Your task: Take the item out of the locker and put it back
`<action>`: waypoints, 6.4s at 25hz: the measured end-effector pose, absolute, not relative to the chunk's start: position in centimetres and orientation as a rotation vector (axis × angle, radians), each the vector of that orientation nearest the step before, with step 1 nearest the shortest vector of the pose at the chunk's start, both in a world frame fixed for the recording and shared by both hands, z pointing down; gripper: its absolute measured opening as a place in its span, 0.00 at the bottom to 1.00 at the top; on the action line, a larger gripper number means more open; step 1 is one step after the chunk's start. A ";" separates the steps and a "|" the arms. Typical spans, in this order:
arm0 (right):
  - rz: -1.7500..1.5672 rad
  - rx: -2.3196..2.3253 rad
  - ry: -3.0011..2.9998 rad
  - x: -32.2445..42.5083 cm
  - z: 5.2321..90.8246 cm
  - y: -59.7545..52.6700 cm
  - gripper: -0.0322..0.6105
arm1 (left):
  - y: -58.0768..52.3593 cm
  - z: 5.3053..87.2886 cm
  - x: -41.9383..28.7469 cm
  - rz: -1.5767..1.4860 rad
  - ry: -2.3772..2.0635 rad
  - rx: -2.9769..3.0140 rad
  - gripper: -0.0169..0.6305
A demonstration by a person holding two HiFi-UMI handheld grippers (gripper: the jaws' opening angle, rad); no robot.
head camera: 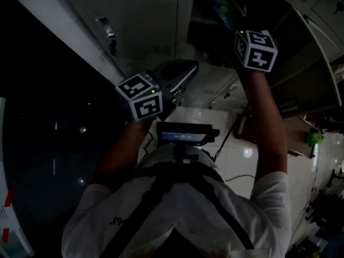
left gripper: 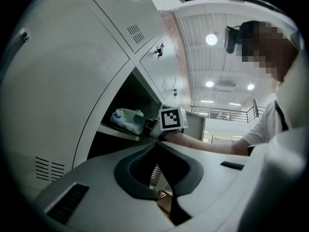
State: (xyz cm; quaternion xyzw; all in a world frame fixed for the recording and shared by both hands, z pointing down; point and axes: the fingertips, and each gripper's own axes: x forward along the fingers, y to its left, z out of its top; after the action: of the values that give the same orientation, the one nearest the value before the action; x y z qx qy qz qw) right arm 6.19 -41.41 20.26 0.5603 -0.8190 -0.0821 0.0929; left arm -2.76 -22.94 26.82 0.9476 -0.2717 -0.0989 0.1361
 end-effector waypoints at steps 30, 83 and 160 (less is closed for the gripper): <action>-0.159 1.623 -2.308 3.5 21.6 -48.4 0.42 | -23.6 26.2 -3.5 -0.270 -0.829 2.739 0.03; -0.174 1.675 -2.494 5.5 21.0 -33.8 0.47 | -19.5 28.2 -3.8 -0.293 -0.714 2.712 0.03; 0.599 1.621 -2.332 4.7 41.2 -11.4 0.05 | -7.6 39.8 -8.2 -0.133 -0.444 2.416 0.03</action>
State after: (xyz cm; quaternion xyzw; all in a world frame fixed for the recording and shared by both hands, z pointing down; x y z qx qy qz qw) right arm 4.69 -11.41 41.16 0.5545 -0.7977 0.2049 0.1192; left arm -8.19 -7.56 39.80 0.9257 -0.1699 -0.0511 0.3341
